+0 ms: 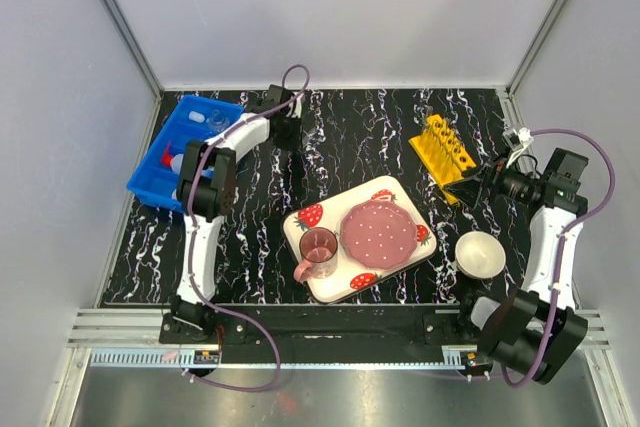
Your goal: Organize the chemistry lab equipment
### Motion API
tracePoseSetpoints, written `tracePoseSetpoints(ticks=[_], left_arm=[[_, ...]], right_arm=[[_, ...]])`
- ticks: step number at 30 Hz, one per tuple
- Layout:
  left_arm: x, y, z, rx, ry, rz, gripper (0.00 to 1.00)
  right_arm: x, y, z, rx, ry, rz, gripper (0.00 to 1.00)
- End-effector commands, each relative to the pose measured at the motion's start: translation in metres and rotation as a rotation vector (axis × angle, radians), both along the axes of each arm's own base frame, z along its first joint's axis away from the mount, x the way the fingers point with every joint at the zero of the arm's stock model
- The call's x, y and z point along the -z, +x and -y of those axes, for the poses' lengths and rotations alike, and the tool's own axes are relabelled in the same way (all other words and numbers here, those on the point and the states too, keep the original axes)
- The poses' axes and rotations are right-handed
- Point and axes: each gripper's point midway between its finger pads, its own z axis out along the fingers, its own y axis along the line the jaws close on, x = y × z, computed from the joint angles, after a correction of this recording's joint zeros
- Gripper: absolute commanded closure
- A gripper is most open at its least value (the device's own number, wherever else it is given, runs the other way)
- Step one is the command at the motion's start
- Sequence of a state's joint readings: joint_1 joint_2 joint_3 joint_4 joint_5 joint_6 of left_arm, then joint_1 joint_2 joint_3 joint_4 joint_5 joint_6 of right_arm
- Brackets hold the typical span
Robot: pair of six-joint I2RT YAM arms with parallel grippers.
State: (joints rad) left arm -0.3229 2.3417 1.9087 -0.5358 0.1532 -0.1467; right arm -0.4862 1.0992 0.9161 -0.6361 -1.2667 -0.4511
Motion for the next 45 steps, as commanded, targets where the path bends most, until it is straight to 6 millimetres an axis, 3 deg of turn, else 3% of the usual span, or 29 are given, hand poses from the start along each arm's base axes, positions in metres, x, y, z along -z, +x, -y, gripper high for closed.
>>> tracePoseSetpoints(ticks=[1, 5, 9, 15, 19, 21, 22, 23, 25, 26, 28, 32, 39, 42, 45], left_arm=[[-0.058, -0.011, 0.008, -0.008, -0.209, 0.074, 0.82], [-0.071, -0.033, 0.019, 0.034, -0.307, 0.062, 0.83], [-0.085, -0.048, 0.027, 0.046, -0.393, 0.073, 0.83], [-0.109, -0.075, 0.044, 0.075, -0.575, 0.052, 0.83], [-0.147, -0.099, 0.064, 0.164, -0.738, 0.07, 0.84], [-0.164, -0.113, 0.076, 0.205, -0.803, 0.085, 0.84], [-0.175, -0.119, 0.084, 0.251, -0.84, 0.11, 0.84], [-0.174, -0.128, 0.089, 0.265, -0.858, 0.096, 0.84], [-0.195, -0.147, 0.105, 0.329, -0.922, 0.118, 0.84], [-0.193, -0.155, 0.109, 0.338, -0.938, 0.106, 0.84], [-0.212, -0.171, 0.121, 0.387, -0.998, 0.124, 0.84], [-0.222, -0.197, 0.136, 0.424, -1.062, 0.105, 0.84], [-0.229, -0.221, 0.154, 0.454, -1.119, 0.077, 0.84], [-0.227, -0.224, 0.157, 0.458, -1.12, 0.069, 0.84], [-0.229, -0.227, 0.159, 0.464, -1.124, 0.069, 0.84]], right_arm=[[-0.022, -0.009, -0.006, -0.028, -0.006, 0.056, 0.0], [-0.034, -0.009, -0.01, -0.045, 0.024, 0.017, 0.0], [-0.027, -0.01, -0.024, -0.1, -0.029, -0.072, 0.01], [-0.036, -0.006, -0.065, -0.242, -0.046, -0.157, 0.01], [-0.055, -0.009, -0.108, -0.386, 0.02, -0.235, 0.01], [-0.059, 0.004, -0.117, -0.385, 0.046, -0.29, 0.02], [-0.063, 0.003, -0.131, -0.406, 0.066, -0.345, 0.02], [-0.057, 0.017, -0.134, -0.388, 0.067, -0.361, 0.02], [-0.057, 0.029, -0.138, -0.351, 0.106, -0.436, 0.02], [-0.051, 0.042, -0.141, -0.337, 0.103, -0.433, 0.02], [-0.049, 0.055, -0.144, -0.289, 0.124, -0.48, 0.02], [-0.034, 0.071, -0.15, -0.201, 0.113, -0.542, 0.01], [-0.013, 0.078, -0.155, -0.15, 0.119, -0.592, 0.03], [-0.014, 0.075, -0.159, -0.167, 0.124, -0.592, 0.09], [-0.015, 0.074, -0.163, -0.173, 0.129, -0.597, 0.22]])
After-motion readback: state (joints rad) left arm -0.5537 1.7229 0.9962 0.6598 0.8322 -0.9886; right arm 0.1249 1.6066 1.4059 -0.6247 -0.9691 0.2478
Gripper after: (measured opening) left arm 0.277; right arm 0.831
